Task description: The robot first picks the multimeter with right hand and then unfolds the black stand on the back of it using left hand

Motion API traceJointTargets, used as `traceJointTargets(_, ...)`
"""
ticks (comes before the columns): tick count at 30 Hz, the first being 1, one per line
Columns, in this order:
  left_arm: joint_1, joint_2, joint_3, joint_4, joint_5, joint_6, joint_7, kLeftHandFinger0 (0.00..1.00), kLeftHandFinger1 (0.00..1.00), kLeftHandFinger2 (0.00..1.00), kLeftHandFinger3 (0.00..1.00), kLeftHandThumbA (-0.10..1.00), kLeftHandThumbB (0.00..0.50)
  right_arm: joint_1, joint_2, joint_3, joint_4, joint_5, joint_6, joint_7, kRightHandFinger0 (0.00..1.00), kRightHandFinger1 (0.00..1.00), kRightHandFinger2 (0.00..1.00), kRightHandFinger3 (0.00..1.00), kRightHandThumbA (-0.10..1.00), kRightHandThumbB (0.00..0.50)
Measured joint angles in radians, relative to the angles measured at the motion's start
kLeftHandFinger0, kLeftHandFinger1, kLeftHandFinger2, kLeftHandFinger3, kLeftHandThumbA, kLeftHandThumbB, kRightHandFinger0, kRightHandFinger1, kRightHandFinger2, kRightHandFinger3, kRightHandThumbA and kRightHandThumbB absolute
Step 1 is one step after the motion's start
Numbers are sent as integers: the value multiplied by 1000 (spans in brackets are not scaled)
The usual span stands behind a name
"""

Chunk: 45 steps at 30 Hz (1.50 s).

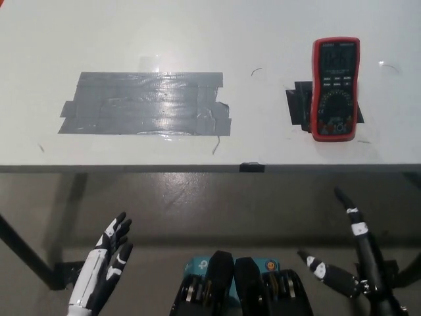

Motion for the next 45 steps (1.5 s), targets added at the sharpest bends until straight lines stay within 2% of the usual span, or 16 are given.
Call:
traceJointTargets(2,-2,-2,1,-8,0,0,0,1000,1000,1000,1000,911,175,-7,31,-23,-38,-48,7,-30,1000,1000,1000,1000,999,308)
traceJointTargets(6,-11,-7,1,-11,-1,0,0,1000,1000,1000,1000,900,175,-65,82,-60,-102,-122,42,-69,1000,1000,1000,1000,1000,314)
traceJointTargets(11,-24,-11,1,-18,0,1,0,1000,1000,1000,1000,944,175,-216,129,-117,-142,-209,141,-90,1000,1000,1000,1000,978,350)
traceJointTargets(18,-9,-10,1,-29,2,2,-1,1000,1000,1000,1000,928,172,-398,144,-187,-158,-283,286,-95,1000,1000,1000,1000,967,350)
traceJointTargets(19,-6,-10,1,-30,2,3,-1,1000,1000,1000,1000,950,197,-408,146,-190,-160,-291,300,-96,1000,1000,1000,1000,1000,345)
traceJointTargets(26,1,-10,1,-40,2,7,-4,1000,1000,1000,1000,934,185,-529,129,-215,-79,-330,394,-115,1000,1000,1000,1000,1000,347)
traceJointTargets(28,5,-11,1,-41,1,8,-6,1000,1000,1000,1000,929,184,-563,124,-219,-45,-334,408,-126,1000,1000,1000,1000,1000,414)
traceJointTargets(31,17,-11,1,-46,2,8,-6,1000,1000,1000,1000,904,178,-620,123,-226,20,-338,441,-144,1000,1000,1000,1000,1000,432)
traceJointTargets(35,22,-11,4,-47,2,9,-6,1000,1000,1000,1000,884,174,-684,123,-237,79,-338,490,-157,1000,1000,1000,1000,1000,427)
traceJointTargets(37,22,-11,5,-47,2,9,-6,1000,1000,1000,1000,865,181,-705,123,-239,95,-337,509,-157,1000,1000,1000,1000,1000,398)
traceJointTargets(41,22,-11,6,-50,2,12,-6,1000,1000,1000,1000,855,191,-746,121,-240,135,-333,554,-157,1000,1000,1000,1000,1000,432)
traceJointTargets(45,22,-13,7,-52,3,15,-5,1000,1000,1000,1000,843,182,-783,114,-239,186,-325,594,-155,1000,1000,1000,1000,1000,424)
